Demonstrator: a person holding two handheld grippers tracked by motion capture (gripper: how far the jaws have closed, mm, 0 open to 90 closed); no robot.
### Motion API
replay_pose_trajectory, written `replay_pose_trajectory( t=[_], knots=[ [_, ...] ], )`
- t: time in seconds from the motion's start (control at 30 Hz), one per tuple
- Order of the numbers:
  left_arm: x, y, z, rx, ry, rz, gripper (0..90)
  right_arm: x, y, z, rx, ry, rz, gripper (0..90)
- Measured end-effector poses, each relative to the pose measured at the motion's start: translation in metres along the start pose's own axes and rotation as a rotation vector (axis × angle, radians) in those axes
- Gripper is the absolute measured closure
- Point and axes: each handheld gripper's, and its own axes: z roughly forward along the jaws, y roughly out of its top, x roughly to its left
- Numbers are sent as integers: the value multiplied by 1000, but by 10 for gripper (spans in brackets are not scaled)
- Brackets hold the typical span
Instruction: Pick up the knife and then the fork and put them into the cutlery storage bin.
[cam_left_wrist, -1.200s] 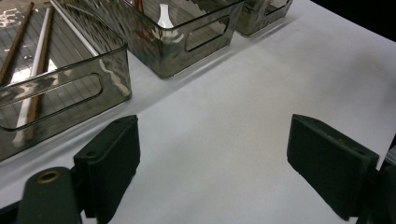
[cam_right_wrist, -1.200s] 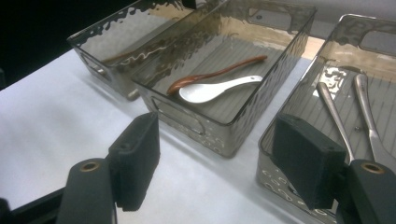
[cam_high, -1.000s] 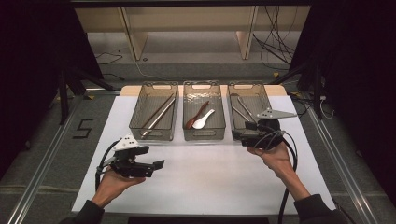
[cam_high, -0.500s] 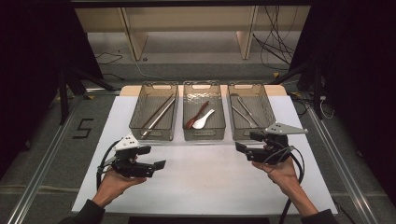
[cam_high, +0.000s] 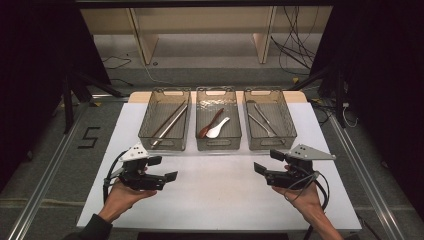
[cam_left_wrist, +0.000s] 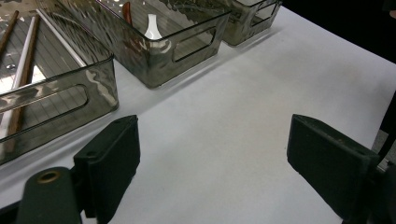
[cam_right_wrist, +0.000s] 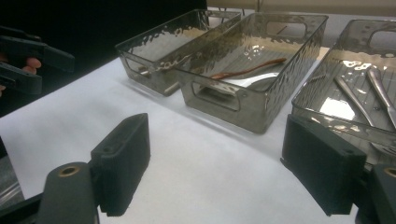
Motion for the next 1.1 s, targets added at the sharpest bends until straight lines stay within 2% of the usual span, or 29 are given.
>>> replay_pose_trajectory(
  t=[0.4, 1.1],
  knots=[
    [0, 0, -2, -20, -10, -4, 168, 3, -11, -5, 16, -11, -9, 196],
    [0, 0, -2, -21, -12, -3, 168, 2, -10, -7, 9, -26, -18, 197]
  ],
)
